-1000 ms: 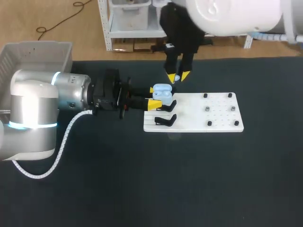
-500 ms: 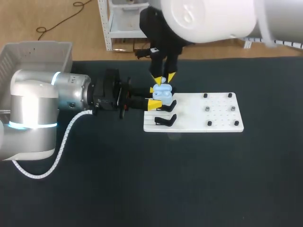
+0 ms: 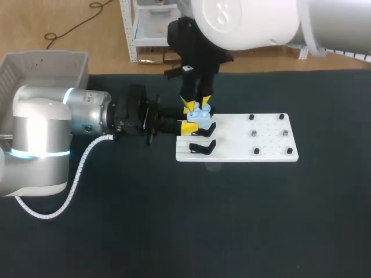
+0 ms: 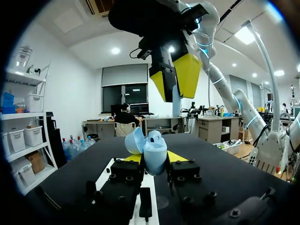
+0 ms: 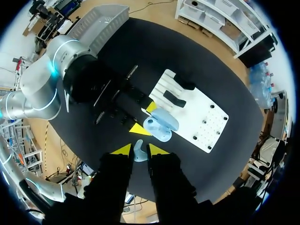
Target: Pick up each earbud case from the left stands, insert the matching earbuds, close the lid, and place the case in the box.
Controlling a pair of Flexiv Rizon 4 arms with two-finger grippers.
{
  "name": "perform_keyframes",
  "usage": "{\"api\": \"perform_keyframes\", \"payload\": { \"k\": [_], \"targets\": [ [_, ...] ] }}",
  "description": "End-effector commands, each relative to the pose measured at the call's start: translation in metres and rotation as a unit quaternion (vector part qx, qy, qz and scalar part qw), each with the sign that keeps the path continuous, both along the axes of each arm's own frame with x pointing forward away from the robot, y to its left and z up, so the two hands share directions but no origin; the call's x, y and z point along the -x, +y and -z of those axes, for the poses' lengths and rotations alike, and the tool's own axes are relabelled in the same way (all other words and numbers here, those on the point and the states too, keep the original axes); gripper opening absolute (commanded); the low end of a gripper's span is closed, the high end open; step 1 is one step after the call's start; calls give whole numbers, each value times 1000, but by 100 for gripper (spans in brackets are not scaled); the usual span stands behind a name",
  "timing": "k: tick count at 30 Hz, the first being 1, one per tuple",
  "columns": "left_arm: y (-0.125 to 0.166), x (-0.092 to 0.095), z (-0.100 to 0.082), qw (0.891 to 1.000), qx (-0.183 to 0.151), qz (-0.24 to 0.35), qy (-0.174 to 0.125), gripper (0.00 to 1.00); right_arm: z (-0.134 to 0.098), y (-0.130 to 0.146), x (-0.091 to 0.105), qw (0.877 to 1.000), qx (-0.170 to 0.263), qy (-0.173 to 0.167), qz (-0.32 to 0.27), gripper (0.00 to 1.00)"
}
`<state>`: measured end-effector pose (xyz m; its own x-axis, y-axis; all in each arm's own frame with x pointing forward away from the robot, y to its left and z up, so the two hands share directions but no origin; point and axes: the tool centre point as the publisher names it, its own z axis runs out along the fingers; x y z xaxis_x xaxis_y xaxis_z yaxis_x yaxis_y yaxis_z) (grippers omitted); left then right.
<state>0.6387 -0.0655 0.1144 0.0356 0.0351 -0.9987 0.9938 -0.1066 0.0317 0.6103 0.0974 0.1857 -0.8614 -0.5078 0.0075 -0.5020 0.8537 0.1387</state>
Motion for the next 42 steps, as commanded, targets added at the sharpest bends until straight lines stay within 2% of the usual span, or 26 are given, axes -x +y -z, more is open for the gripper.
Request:
{"api": "perform_keyframes", "payload": {
  "k": [1, 21, 42],
  "targets": [
    [0, 0, 0, 1000, 0, 1, 0, 0, 5, 3, -5, 1000, 3, 6, -2, 0],
    [0, 0, 0, 1000, 0, 1, 0, 0, 23, -2, -12, 1000, 9, -3, 17, 0],
    [0, 0, 0, 1000, 0, 1, 0, 0, 29, 1, -17, 1000, 14, -7, 19, 0]
  ]
}}
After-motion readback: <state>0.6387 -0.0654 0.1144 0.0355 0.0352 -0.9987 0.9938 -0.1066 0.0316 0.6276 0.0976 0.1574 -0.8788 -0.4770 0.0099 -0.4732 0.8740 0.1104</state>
